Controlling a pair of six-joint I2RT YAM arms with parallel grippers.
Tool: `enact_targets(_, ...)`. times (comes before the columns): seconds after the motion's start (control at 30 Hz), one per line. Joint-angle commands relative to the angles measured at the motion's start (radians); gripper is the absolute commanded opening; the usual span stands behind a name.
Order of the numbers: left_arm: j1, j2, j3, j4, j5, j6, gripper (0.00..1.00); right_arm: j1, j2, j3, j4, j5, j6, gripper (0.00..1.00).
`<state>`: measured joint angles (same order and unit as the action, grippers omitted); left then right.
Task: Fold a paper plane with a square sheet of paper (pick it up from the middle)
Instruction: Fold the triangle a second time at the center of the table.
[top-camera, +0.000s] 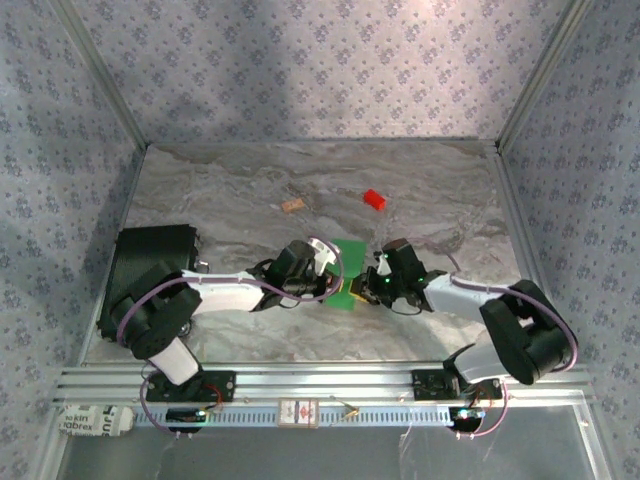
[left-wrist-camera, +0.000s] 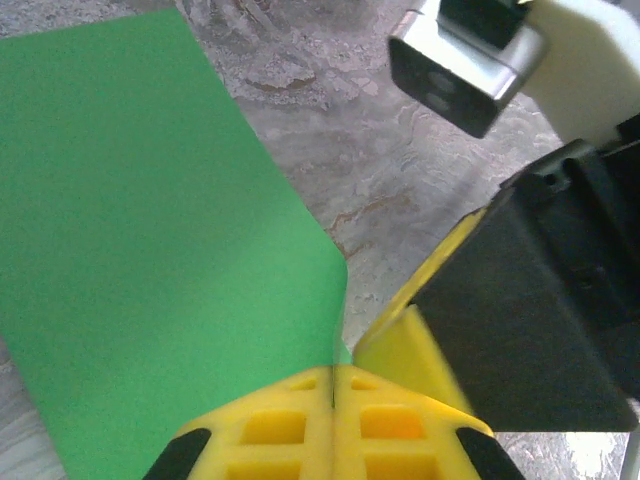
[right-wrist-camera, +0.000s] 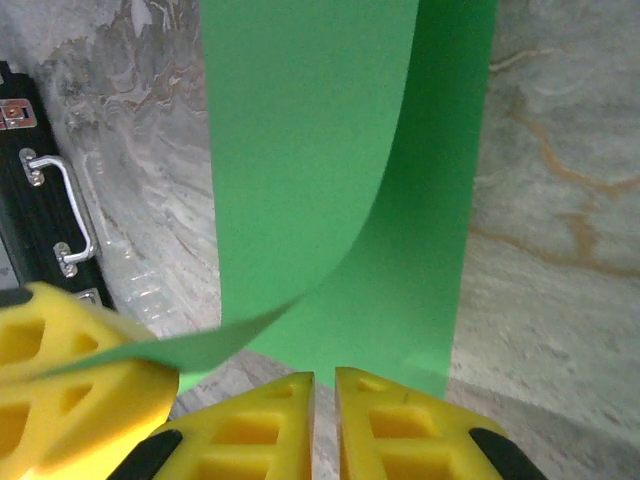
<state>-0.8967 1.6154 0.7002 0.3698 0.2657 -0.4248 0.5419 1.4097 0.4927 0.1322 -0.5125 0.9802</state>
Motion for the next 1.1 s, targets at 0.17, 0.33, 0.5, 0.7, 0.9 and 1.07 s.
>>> enact_targets(0.17, 0.006, -0.02, 0.01, -0.063, 0.055, 0.019, 0.1, 0.002, 0.063, 0.046, 0.072, 0.029, 0.033, 0.14)
enact_targets(0.33, 0.021, -0.018, 0.046, -0.137, 0.102, 0.026, 0.13, 0.001, 0.066, 0.053, 0.068, 0.028, 0.028, 0.14)
enact_targets(0.5, 0.038, -0.021, 0.077, -0.216, 0.135, 0.038, 0.13, 0.0, 0.068, 0.054, 0.063, 0.029, 0.028, 0.14)
enact_targets(0.7, 0.05, -0.021, 0.08, -0.221, 0.168, 0.04, 0.07, -0.001, 0.07, 0.055, 0.06, 0.028, 0.027, 0.14)
enact_targets(0.9, 0.058, -0.016, 0.082, -0.227, 0.165, 0.027, 0.0, 0.014, 0.063, 0.048, 0.043, 0.041, 0.029, 0.14)
enact_targets(1.07, 0.059, -0.011, 0.078, -0.22, 0.156, 0.009, 0.0, 0.052, 0.045, 0.029, 0.012, 0.103, 0.043, 0.13)
